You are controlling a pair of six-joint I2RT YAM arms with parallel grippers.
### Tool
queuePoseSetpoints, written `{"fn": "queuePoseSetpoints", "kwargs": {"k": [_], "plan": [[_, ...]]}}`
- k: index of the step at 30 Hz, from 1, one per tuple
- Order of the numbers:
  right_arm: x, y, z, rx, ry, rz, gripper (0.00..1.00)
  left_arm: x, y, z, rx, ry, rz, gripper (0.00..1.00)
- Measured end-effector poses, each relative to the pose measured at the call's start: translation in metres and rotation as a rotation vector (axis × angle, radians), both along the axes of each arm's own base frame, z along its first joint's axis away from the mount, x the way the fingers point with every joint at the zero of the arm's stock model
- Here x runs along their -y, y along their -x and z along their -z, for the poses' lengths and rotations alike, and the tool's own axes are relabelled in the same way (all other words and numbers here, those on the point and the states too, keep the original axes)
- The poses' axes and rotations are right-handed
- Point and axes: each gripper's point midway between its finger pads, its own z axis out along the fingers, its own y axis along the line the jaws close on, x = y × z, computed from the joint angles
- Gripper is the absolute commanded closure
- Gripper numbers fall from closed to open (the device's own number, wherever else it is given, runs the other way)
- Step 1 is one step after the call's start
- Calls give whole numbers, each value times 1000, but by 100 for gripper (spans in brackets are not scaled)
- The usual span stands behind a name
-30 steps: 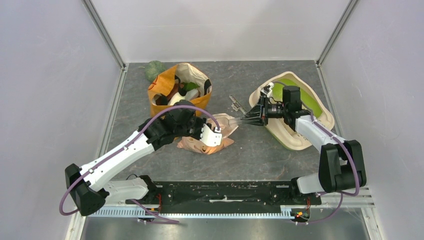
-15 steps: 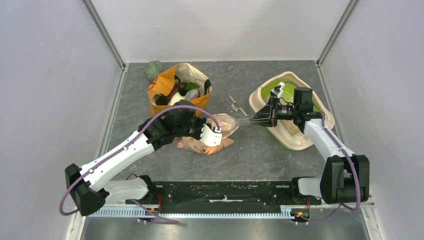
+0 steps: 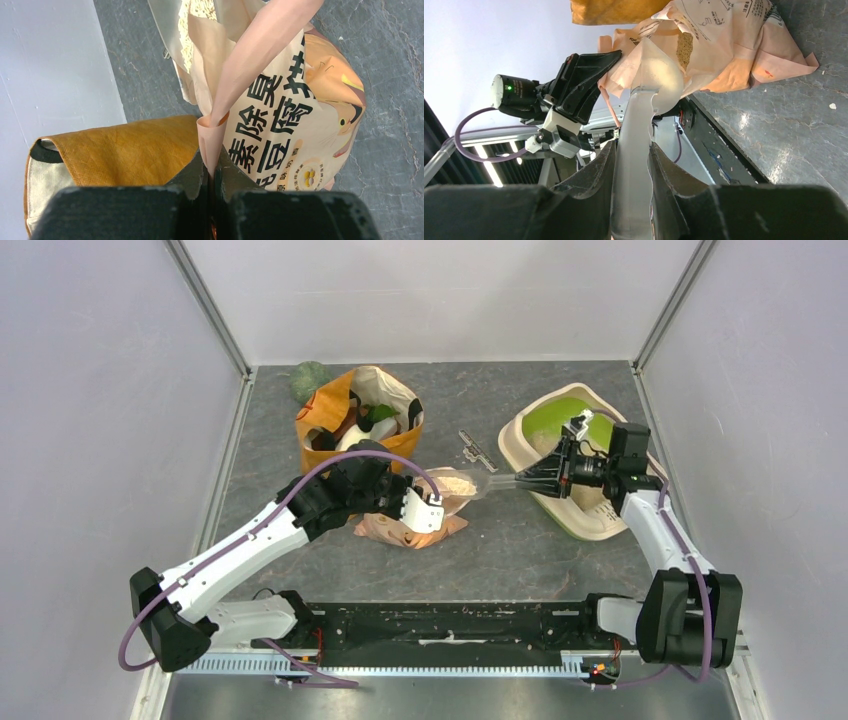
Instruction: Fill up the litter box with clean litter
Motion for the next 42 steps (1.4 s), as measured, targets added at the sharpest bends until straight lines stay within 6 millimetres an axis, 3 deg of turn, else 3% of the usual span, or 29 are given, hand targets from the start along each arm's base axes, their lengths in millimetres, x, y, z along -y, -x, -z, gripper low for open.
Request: {"fn": "queuePoseSetpoints", "kwargs": {"k": [15, 33, 42], "plan": [[29, 7, -2, -36, -49, 49, 100, 0, 0, 0, 0, 0, 0, 98], [58, 7, -21, 0, -86, 103, 100, 0, 0, -1, 1, 0, 0, 98], [108, -19, -45, 57, -102, 246, 100, 1, -1, -3, 2, 1, 0, 98]]}}
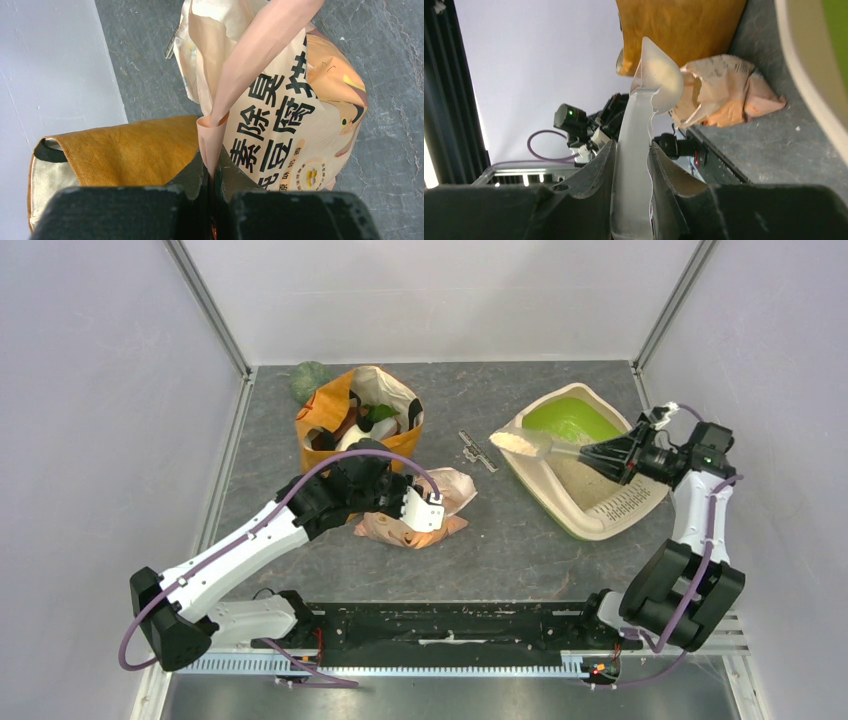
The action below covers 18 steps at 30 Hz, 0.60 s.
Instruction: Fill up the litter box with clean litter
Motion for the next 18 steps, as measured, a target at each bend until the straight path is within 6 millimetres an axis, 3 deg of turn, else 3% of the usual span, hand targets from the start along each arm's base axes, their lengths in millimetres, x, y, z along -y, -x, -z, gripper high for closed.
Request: {"fn": "queuePoseSetpoints", "kwargs": {"k": [9, 14, 18], "plan": [[65, -29, -4, 16, 42, 178, 100, 0, 0, 0, 0, -1, 0, 98], [101, -45, 11, -5, 205, 238, 100, 0, 0, 0, 0, -1, 1, 98], [117, -40, 45, -83, 369, 241, 100, 0, 0, 0, 0, -1, 1, 98]]}}
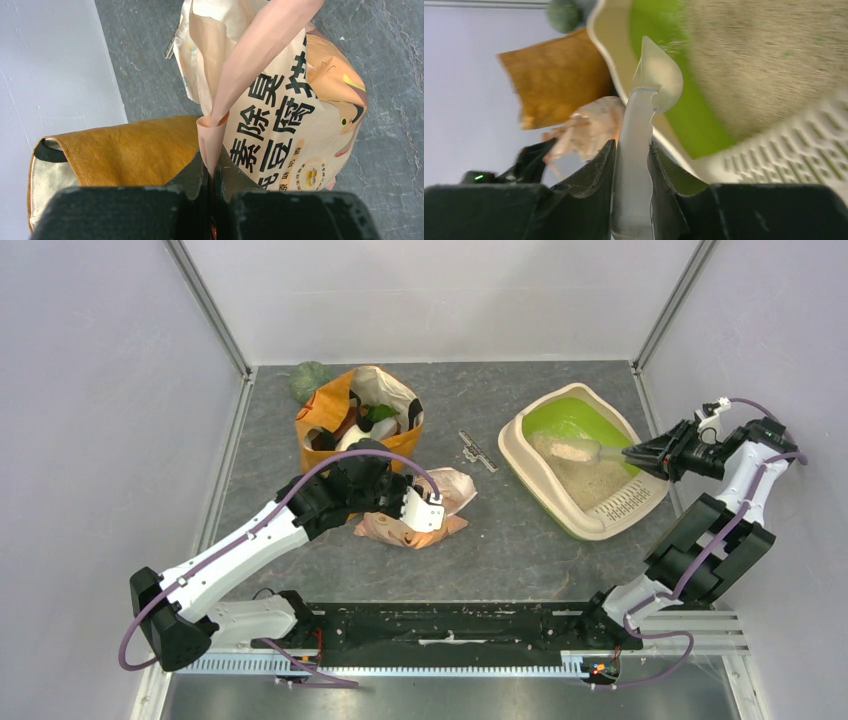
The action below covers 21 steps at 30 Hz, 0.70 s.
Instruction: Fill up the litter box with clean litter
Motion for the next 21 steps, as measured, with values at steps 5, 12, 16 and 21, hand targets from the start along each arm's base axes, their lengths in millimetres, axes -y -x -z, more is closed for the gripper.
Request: {"fn": "queuePoseSetpoints", "kwargs": {"k": [5, 12, 16, 21], "plan": [[16, 11, 28, -100, 220, 8, 100, 0, 0, 0, 0, 0, 0, 98], [21, 5, 26, -104, 560, -89, 100, 0, 0, 0, 4, -3, 4, 98], [11, -7, 5, -24, 770, -186, 100, 0, 0, 0, 5, -3, 5, 98], [14, -7, -20, 53, 936, -211, 100, 0, 0, 0, 5, -4, 5, 98]]}}
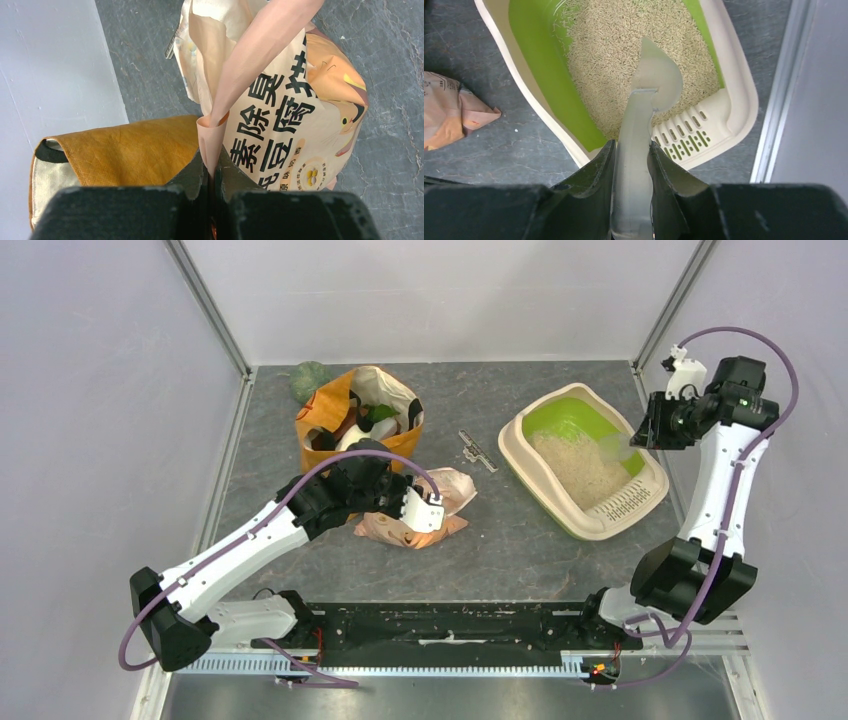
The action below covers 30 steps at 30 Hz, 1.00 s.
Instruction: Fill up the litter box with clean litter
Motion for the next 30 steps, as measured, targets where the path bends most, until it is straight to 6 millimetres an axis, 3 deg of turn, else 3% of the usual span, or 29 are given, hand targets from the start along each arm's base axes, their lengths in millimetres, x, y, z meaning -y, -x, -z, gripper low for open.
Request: {"fn": "queuePoseSetpoints", "kwargs": {"k": [3, 6, 9, 12, 17, 21, 26, 30], "plan": [[0, 1, -12, 21, 17, -14, 100, 0, 0, 0, 0, 0, 0, 98], [-15, 2, -26, 39, -57, -58, 100, 0, 0, 0, 0, 0, 0, 98], [-48, 6, -40, 53, -219, -128, 100, 0, 0, 0, 0, 0, 0, 98], [-94, 18, -48, 24, -425, -219, 100, 0, 0, 0, 0, 0, -1, 98], [-159, 41, -43, -84, -661, -318, 100, 0, 0, 0, 0, 0, -1, 98], [-200, 50, -41, -128, -725, -382, 100, 0, 0, -1, -2, -2, -1, 98], [-243, 53, -33, -172, -730, -482, 100, 0, -1, -1, -6, -9, -3, 98], [-262, 59, -12, -231, -697, -515, 100, 0, -1, -3, -6, -10, -3, 98]]}}
